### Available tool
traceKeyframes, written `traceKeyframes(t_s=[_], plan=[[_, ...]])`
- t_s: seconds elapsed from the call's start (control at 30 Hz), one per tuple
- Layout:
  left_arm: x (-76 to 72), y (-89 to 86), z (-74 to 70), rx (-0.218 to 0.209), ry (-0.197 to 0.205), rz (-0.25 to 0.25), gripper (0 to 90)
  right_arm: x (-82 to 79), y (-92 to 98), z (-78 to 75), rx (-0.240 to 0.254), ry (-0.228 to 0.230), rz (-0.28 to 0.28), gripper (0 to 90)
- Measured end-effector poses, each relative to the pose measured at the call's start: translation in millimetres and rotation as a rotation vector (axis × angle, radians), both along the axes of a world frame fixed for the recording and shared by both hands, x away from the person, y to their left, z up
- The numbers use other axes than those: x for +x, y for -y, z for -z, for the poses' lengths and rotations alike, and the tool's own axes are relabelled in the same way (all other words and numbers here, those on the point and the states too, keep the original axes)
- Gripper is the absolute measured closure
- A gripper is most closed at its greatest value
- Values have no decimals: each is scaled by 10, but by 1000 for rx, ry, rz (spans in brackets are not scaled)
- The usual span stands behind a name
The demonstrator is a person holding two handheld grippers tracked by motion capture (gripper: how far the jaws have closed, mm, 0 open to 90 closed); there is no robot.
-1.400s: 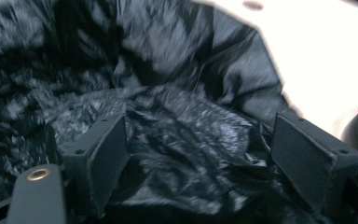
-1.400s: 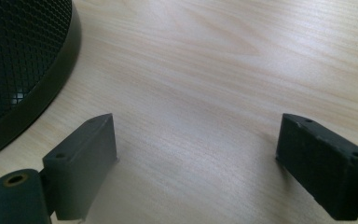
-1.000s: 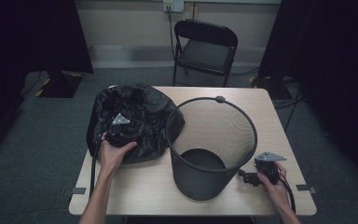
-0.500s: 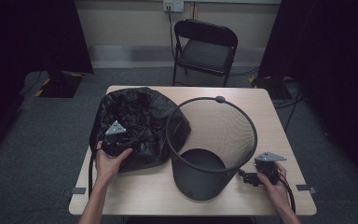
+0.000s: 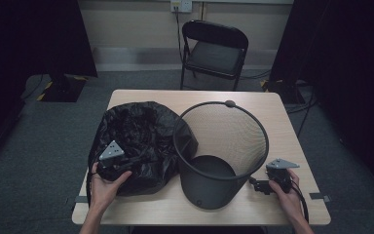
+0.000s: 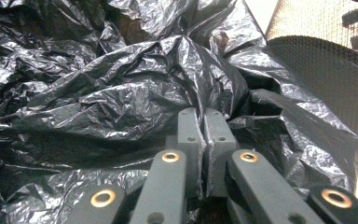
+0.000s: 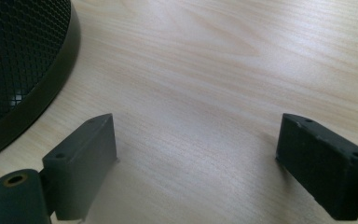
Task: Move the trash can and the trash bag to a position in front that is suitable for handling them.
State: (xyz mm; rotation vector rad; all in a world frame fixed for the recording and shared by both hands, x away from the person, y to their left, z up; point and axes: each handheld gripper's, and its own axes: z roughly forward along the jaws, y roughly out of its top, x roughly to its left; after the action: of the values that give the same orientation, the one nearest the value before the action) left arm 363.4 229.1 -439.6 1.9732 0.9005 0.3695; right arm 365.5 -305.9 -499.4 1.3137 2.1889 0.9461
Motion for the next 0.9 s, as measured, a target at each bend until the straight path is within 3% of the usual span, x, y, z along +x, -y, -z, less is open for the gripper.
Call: traceKeyframes(t_s=[0.07,0.17,0.43,0.63,0.73,0.9], plan=[[-75,-26,12,5,-6,-9,874,0,0,0,0,0,0,114],[-198,-71,44,-28,-11,-24,875,0,0,0,0,0,0,113],[-509,-158,9,-14,17,-27,875,0,0,0,0,0,0,113],[-586,-164,57,-16,20,-27,873,0,0,0,0,0,0,113],[-583,-184,48,-20,21,-36,786,0,0,0,0,0,0,113],[-570,-208,-16,-58,45,-137,398,0,0,0,0,0,0,113]])
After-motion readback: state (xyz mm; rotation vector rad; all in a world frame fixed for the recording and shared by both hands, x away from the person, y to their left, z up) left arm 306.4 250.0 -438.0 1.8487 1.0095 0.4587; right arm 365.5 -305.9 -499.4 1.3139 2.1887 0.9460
